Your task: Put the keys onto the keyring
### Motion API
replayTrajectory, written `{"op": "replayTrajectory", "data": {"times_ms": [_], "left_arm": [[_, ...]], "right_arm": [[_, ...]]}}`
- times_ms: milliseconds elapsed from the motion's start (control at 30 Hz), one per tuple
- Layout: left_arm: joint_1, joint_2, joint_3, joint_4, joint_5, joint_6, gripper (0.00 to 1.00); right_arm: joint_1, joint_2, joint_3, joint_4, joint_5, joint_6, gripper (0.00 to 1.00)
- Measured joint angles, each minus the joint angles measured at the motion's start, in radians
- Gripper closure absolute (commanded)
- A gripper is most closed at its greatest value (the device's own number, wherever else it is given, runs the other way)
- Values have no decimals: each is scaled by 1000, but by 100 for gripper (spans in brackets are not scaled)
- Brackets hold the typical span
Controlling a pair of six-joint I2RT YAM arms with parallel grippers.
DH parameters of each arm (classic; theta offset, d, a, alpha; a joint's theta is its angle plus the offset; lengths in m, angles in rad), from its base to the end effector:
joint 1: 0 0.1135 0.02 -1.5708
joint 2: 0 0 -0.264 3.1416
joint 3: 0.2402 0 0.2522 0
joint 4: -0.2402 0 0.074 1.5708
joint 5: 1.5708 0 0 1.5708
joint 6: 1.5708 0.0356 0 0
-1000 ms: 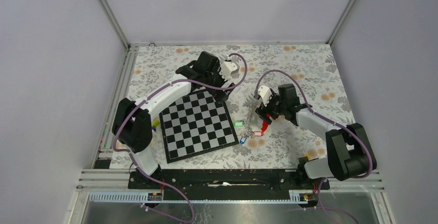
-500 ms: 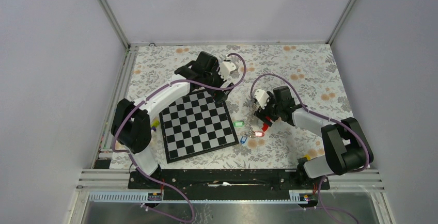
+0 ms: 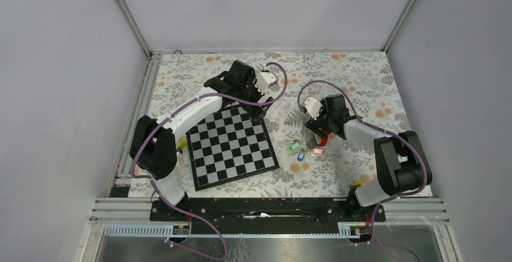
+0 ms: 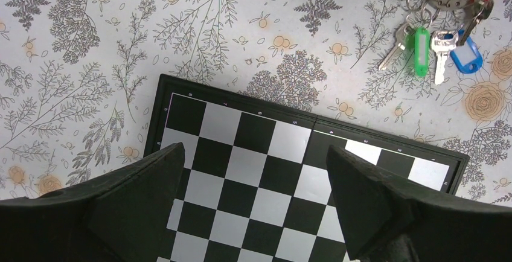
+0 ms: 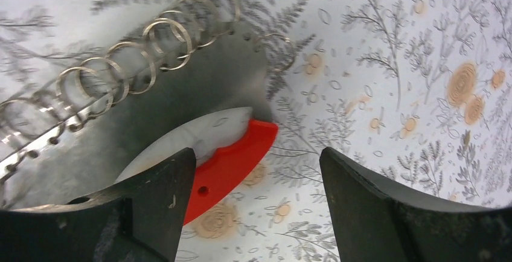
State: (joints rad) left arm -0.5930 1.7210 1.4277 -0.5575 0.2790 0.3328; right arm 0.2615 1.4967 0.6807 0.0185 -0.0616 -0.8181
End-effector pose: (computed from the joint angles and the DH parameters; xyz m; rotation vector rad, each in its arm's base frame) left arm 0.3119 -0.2220 0.2798 1.1977 2.1127 -0.4561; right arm 0.2781 0.0767 0.1611 -1.2461 2.0219 -0.1953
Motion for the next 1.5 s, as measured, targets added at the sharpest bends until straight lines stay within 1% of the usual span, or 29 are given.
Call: {"op": "replayTrajectory", "data": {"times_ms": [167, 333, 467, 567, 767, 900, 1267, 1367, 1500], "left_arm": [[2, -11, -16, 3, -3, 0, 1], [15, -34, -32, 11, -8, -1, 1], [36, -39, -32, 22, -8, -5, 1], [51, -45, -42, 34, -8, -13, 1], [74, -66, -72, 68, -8, -38, 1], [92, -111, -114, 109, -9, -58, 1], [175, -261, -258, 285, -15, -143, 1], [185, -285, -289, 323, -23, -158, 1], [192, -314, -348, 374, -30, -174, 1]], "right_arm": [[-60, 62, 66, -6, 9, -17, 17], [-95, 61, 82, -21, -7, -26, 16], [-101, -13, 68, -80, -64, -32, 16], [-101, -115, 42, -121, -117, -31, 14], [-101, -288, -19, -170, -168, -10, 7], [-101, -356, -29, -200, -169, 18, 1], [-101, -419, -28, -229, -139, 121, 0], [-101, -414, -23, -220, -137, 157, 0], [-101, -363, 28, -200, -132, 211, 0]]}}
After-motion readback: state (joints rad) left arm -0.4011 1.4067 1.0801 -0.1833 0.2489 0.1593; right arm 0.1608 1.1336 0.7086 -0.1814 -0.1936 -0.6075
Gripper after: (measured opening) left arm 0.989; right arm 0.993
